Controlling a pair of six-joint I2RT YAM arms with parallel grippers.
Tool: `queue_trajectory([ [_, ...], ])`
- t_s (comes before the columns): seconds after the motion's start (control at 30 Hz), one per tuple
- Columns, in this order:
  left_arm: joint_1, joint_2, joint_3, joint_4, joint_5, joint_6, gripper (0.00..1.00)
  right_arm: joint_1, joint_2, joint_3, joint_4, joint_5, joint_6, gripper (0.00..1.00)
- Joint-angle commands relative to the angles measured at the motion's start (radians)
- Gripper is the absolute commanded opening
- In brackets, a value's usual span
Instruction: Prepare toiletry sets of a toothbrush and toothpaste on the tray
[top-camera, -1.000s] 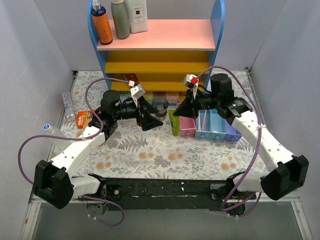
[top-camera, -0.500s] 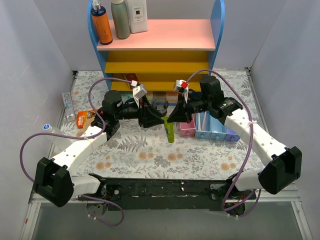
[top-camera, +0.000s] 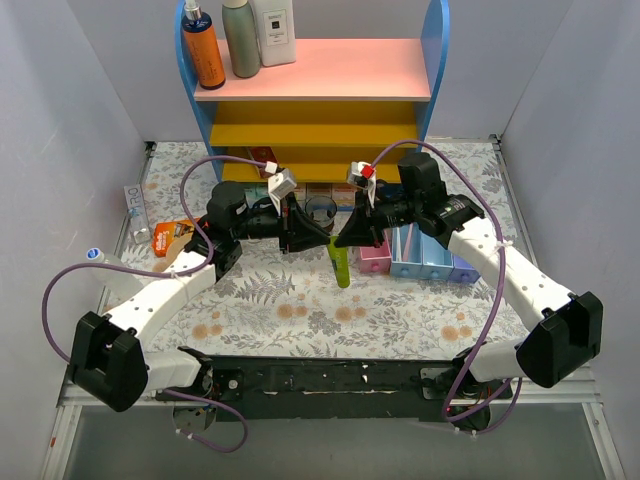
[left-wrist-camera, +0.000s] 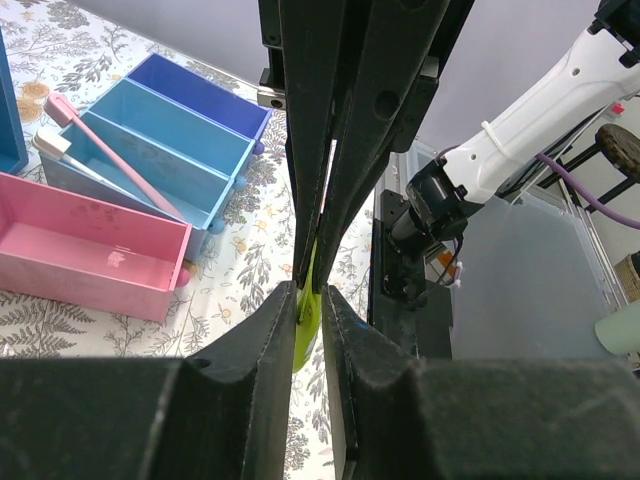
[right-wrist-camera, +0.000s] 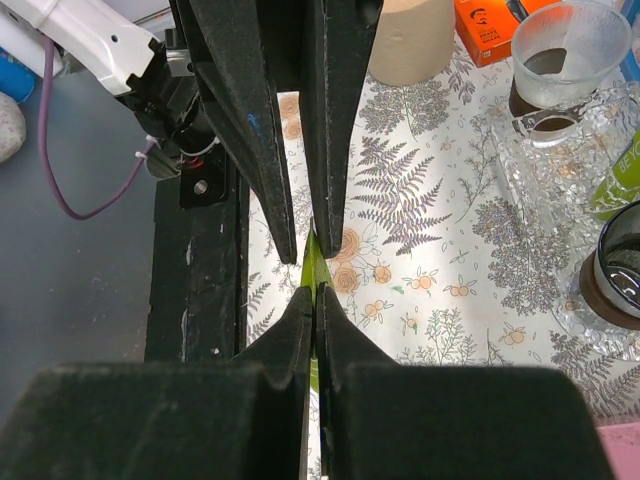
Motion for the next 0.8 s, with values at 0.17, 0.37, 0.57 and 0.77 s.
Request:
queue_trajectory([
  [0.17,-0.022,0.011,-0.004,0.005,0.018,0.01,0.21,0.004,-0.004,0.025,0.028,-0.009,-0.01,0.01],
  [0.37,-0.032,0.014,-0.004,0.002,0.016,0.017,0.18,0.004,-0.009,0.02,0.031,-0.01,-0.008,0.01],
  [0.57,-0.045,0.017,-0.004,-0.012,0.009,0.036,0.0,0.002,-0.015,0.019,0.035,-0.004,-0.01,0.01],
  [0.77,-0.057,-0.005,-0.018,-0.013,-0.001,0.068,0.0,0.004,-0.019,0.013,0.041,0.011,-0.007,0.01],
])
